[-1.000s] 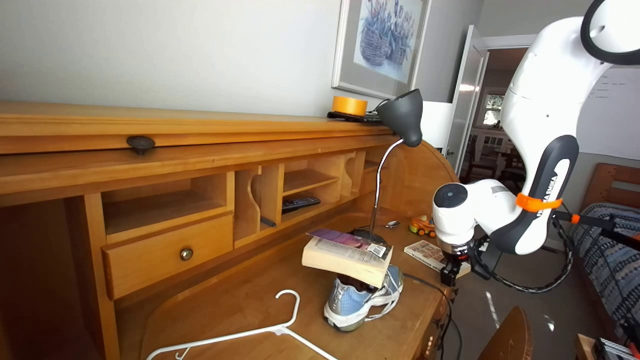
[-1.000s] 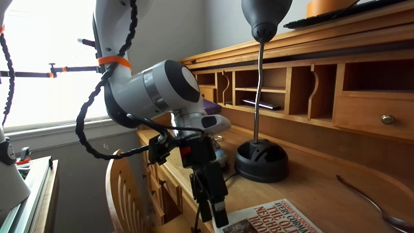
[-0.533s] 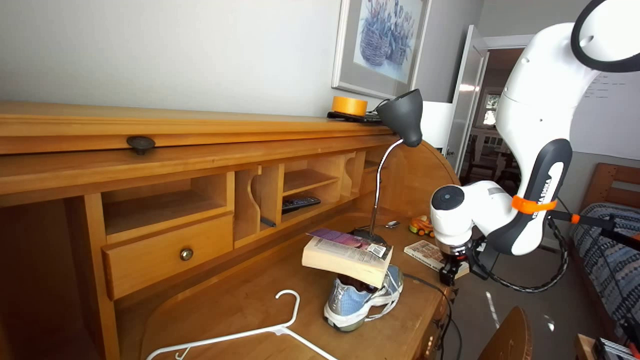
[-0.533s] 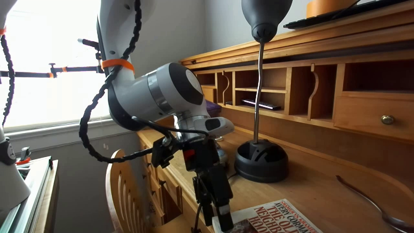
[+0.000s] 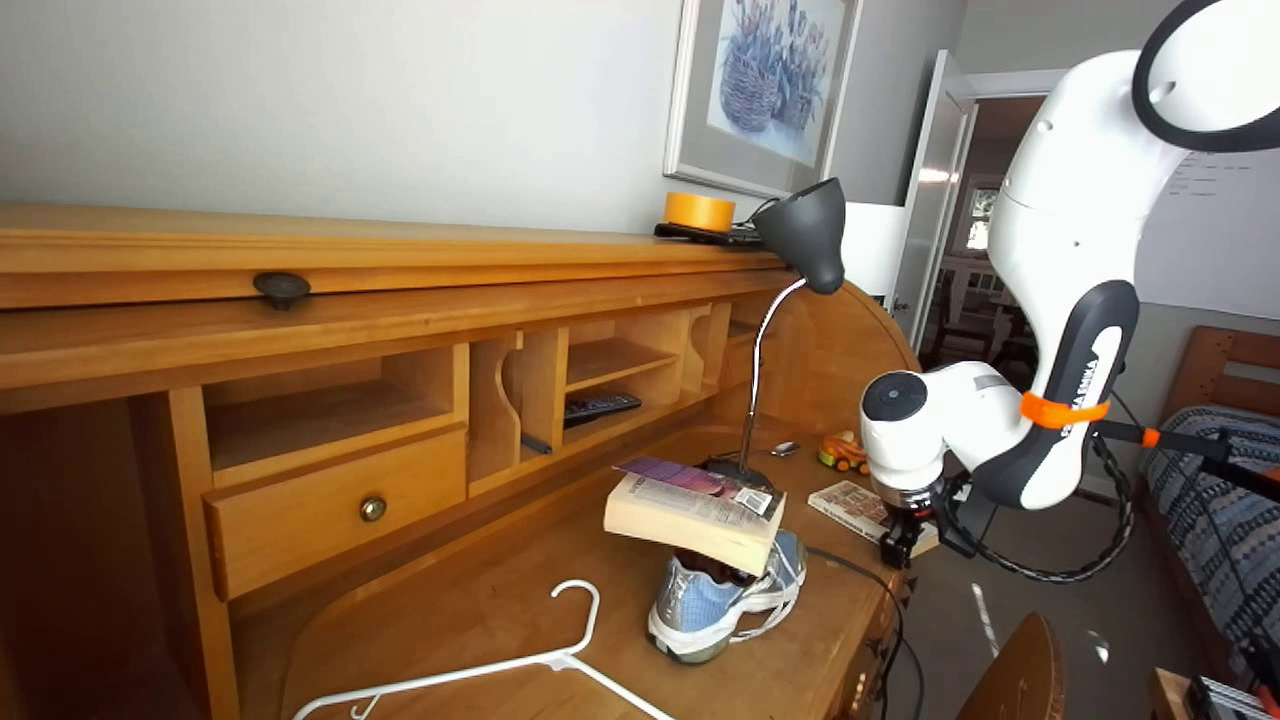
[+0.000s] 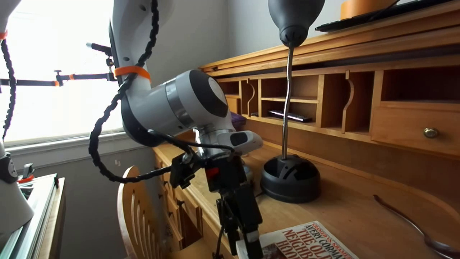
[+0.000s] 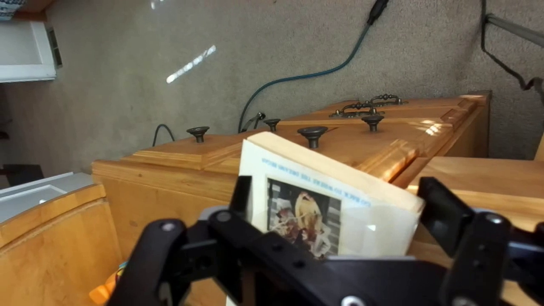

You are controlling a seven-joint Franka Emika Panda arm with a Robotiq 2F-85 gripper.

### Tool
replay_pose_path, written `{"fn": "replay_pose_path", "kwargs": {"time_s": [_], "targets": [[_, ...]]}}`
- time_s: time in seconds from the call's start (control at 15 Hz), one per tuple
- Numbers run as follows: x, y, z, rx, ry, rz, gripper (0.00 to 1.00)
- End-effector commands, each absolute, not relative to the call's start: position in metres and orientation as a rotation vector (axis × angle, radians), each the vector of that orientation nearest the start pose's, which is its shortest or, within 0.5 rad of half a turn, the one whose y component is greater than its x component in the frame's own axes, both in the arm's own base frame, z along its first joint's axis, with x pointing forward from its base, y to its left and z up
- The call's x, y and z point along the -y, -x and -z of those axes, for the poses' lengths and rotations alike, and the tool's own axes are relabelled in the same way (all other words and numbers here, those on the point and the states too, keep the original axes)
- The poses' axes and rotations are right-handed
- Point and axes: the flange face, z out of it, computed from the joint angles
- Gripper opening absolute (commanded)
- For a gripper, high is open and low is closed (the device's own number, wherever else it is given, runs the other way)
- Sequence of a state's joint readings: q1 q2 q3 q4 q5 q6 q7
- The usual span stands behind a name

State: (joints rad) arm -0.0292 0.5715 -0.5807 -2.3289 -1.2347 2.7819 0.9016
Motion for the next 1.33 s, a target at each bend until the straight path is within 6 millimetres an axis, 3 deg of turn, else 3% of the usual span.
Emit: {"fn": "replay_pose_path", "kwargs": {"time_s": [0.0,0.07,0.33,0.67,0.87,1.27], "targets": [[0.268,-0.400,-0.104,0.271,-2.426,0.105,0.82],[0.268,-0.399,-0.104,0.262,-2.429,0.107,0.69],[0.271,-0.396,-0.099,0.255,-2.432,0.129,0.36],[0.274,-0.391,-0.098,0.267,-2.453,0.166,0.04],[0.274,-0.390,-0.105,0.276,-2.489,0.194,0.06],[0.275,-0.402,-0.144,0.335,-2.579,0.240,0.06]]}}
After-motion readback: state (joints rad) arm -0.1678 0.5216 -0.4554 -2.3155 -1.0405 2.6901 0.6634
